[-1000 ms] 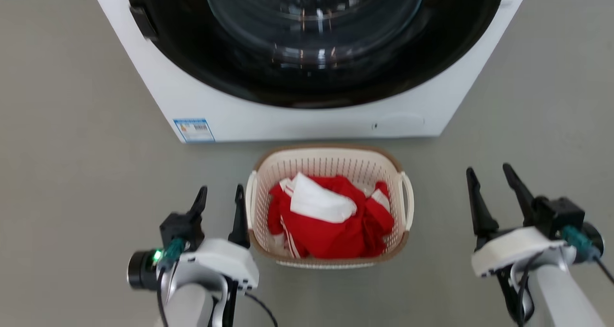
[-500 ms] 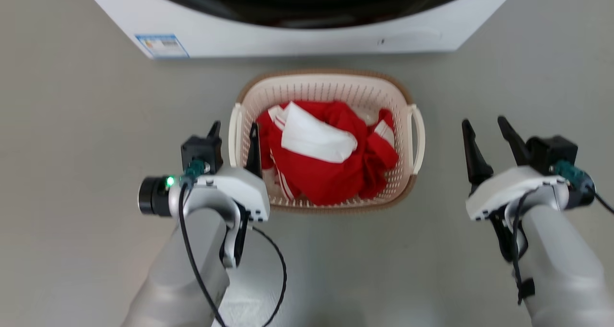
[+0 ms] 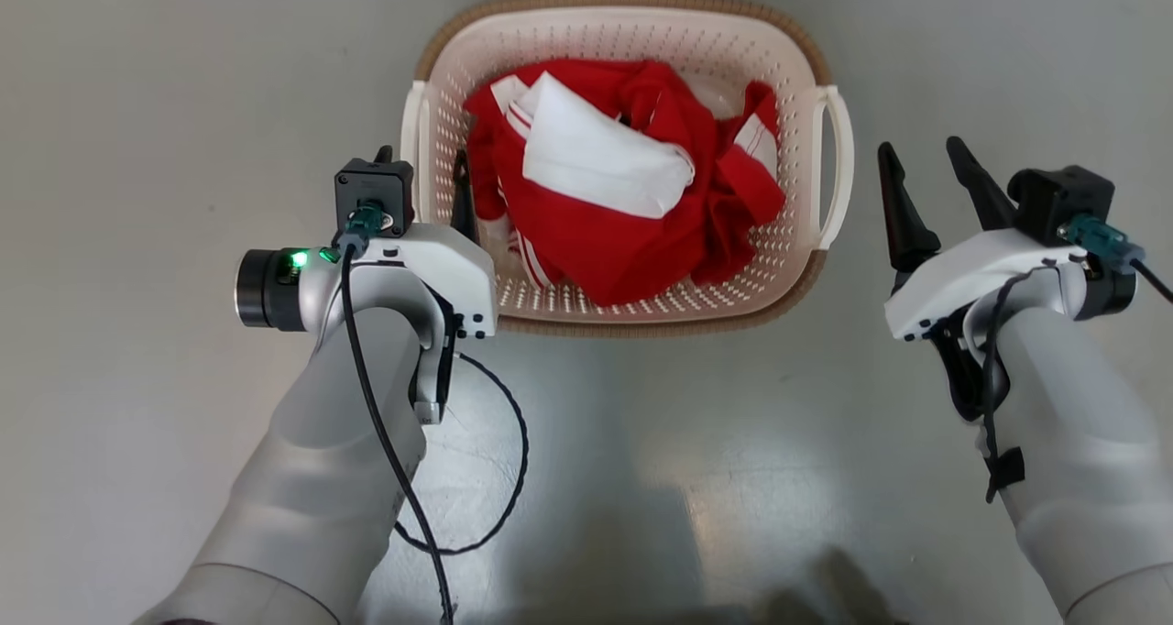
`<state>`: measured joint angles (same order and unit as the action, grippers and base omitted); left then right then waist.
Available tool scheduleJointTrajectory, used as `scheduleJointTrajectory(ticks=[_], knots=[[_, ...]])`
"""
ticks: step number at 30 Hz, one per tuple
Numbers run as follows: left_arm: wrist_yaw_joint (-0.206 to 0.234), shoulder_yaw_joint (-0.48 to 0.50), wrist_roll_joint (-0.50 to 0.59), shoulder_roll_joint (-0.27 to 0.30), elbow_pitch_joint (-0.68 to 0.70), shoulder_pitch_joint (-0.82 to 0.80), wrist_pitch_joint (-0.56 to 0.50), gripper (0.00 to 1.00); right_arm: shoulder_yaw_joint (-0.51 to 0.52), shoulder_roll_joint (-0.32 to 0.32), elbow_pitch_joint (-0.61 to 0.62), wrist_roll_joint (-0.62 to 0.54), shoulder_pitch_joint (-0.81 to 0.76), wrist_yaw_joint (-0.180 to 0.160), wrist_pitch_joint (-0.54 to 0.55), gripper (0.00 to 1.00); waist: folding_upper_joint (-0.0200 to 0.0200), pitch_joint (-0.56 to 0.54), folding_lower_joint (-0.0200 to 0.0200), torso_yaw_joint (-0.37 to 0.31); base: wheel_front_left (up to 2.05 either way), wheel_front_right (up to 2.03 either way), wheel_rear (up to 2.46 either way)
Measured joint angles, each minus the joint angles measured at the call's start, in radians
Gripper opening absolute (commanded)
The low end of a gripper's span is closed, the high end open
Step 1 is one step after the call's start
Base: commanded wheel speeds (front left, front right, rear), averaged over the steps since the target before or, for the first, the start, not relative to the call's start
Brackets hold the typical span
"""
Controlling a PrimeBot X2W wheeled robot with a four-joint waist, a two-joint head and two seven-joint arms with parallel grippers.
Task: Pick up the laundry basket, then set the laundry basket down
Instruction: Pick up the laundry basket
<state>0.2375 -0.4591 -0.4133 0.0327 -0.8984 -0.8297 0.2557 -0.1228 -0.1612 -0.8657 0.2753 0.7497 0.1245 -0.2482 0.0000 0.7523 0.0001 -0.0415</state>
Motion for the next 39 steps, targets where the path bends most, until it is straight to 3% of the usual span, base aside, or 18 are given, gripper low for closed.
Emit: scheduleJointTrajectory(ticks=[17, 39], knots=[[0.013, -0.009, 0.001, -0.002, -0.174, -0.176, 0.0, 1.0, -0.116, -0.014, -0.039, 0.104, 0.104, 0.0, 0.0, 1.0, 0.0, 0.144, 0.0, -0.003, 0.0, 0.0, 0.0], [-0.007, -0.071, -0.029, -0.002, -0.267, -0.26, 0.0, 1.0, -0.257, -0.008, -0.155, 0.23, 0.206, 0.0, 0.0, 1.0, 0.0, 0.204, 0.0, -0.007, 0.0, 0.0, 0.0]])
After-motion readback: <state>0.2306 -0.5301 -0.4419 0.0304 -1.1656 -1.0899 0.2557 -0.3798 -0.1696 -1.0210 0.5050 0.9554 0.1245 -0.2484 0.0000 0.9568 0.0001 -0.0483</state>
